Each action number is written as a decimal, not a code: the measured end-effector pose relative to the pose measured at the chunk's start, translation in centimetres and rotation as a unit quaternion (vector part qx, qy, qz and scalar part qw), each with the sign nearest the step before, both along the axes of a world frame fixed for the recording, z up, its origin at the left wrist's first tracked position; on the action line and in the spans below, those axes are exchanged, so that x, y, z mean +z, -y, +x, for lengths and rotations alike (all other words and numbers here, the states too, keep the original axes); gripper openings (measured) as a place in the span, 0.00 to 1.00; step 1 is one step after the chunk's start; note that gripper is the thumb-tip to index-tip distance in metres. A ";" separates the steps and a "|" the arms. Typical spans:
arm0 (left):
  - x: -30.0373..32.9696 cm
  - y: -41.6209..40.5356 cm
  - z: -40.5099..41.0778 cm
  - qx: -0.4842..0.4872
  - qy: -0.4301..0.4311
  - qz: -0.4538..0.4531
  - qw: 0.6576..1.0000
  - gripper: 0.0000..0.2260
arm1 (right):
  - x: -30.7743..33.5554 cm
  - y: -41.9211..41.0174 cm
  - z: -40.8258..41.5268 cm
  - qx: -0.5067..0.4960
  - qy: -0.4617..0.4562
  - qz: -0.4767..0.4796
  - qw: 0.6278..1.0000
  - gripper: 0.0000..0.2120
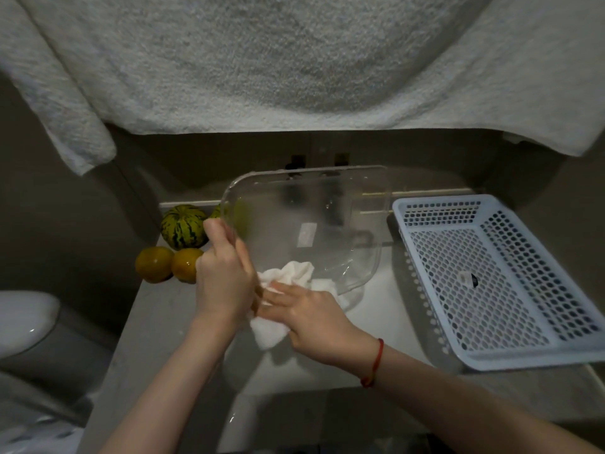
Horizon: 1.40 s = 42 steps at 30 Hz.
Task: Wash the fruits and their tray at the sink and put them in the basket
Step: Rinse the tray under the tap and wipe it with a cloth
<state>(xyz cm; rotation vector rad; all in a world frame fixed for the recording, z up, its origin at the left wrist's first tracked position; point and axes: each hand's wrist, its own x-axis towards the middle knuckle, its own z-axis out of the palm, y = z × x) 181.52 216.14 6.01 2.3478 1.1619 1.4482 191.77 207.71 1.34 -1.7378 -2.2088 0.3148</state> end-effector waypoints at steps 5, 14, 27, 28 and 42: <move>1.3 -0.4 -1.4 -0.037 -0.068 0.044 0.996 0.14 | -1.9 1.2 4.9 -0.090 0.115 -0.062 0.987 0.35; 2.6 -0.7 -1.3 -0.049 -0.053 -0.008 0.997 0.06 | -4.6 1.7 9.7 -0.120 0.327 0.126 0.929 0.25; 0.1 -2.0 -1.1 0.046 0.086 -0.174 0.980 0.05 | -2.9 3.5 9.8 -0.107 0.217 0.217 0.946 0.24; -0.2 -1.9 -0.9 0.045 0.092 -0.179 0.979 0.05 | -3.0 3.7 8.6 -0.090 0.209 0.226 0.947 0.23; -1.6 -1.9 0.7 0.052 0.161 -0.255 0.952 0.06 | -1.3 2.1 3.3 -0.008 0.198 0.284 0.938 0.17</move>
